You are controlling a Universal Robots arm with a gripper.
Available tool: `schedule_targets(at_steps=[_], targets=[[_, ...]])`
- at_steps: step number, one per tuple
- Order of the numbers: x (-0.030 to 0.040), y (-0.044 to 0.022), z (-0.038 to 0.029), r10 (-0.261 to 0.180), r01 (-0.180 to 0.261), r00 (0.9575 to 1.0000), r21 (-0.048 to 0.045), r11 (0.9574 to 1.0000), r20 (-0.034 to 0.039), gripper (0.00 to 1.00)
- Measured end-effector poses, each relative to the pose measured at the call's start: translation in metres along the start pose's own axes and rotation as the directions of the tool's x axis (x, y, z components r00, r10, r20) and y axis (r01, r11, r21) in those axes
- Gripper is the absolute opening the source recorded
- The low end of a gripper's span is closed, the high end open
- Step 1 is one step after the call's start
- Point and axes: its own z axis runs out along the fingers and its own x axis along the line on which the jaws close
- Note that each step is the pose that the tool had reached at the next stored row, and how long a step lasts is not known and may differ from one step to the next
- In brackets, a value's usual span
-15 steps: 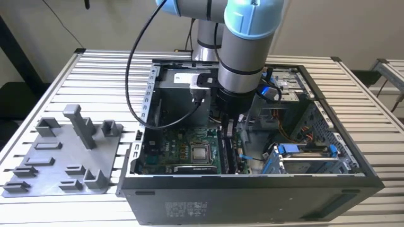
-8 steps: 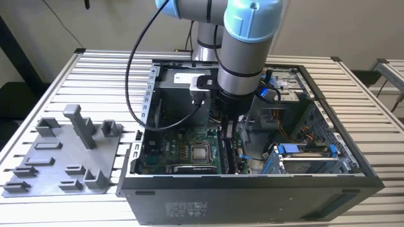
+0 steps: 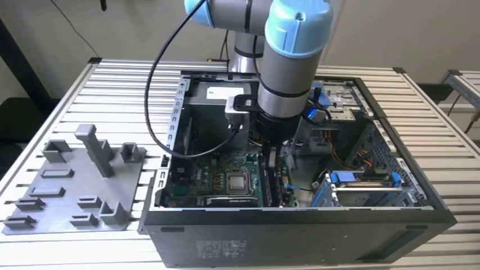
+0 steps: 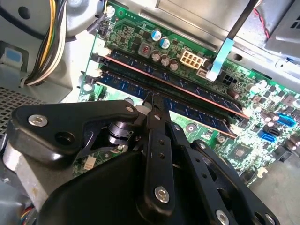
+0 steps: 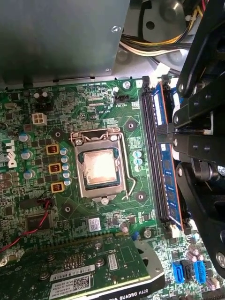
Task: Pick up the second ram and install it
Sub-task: 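Press down the second ram until it locks into place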
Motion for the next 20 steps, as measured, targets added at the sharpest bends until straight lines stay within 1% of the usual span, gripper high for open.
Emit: schedule_targets(at_steps=[1,3,4,5,7,10,11,13,20], targets=[[0.0001,0.0,0.0012,-0.003,0.003,1.0,-0.0003,1.0,0.0012,0.11],[0.0002,0.0001,0.0021,-0.007,0.007,0.9999,-0.0016,1.0,0.0084,0.11],[-0.0004,0.0,0.0008,-0.007,0.007,0.9999,-0.0021,1.0,0.0084,0.11],[-0.0009,-0.0001,-0.0017,-0.007,0.007,0.9999,-0.0028,1.0,0.0112,0.11],[-0.0008,-0.0001,-0.0102,-0.007,0.007,0.9999,-0.0042,1.0,0.0094,0.11],[-0.0013,-0.0003,-0.0223,-0.007,0.007,0.9999,-0.0069,1.0,0.0086,0.11],[-0.0014,-0.0004,-0.0245,-0.007,0.007,0.9999,-0.008,0.9999,0.0084,0.11],[-0.0014,-0.0004,-0.0249,-0.007,0.007,0.9999,-0.0096,0.9999,0.0084,0.11],[-0.0014,-0.0004,-0.0255,-0.007,0.007,0.9999,-0.0097,0.9999,0.0083,0.11]])
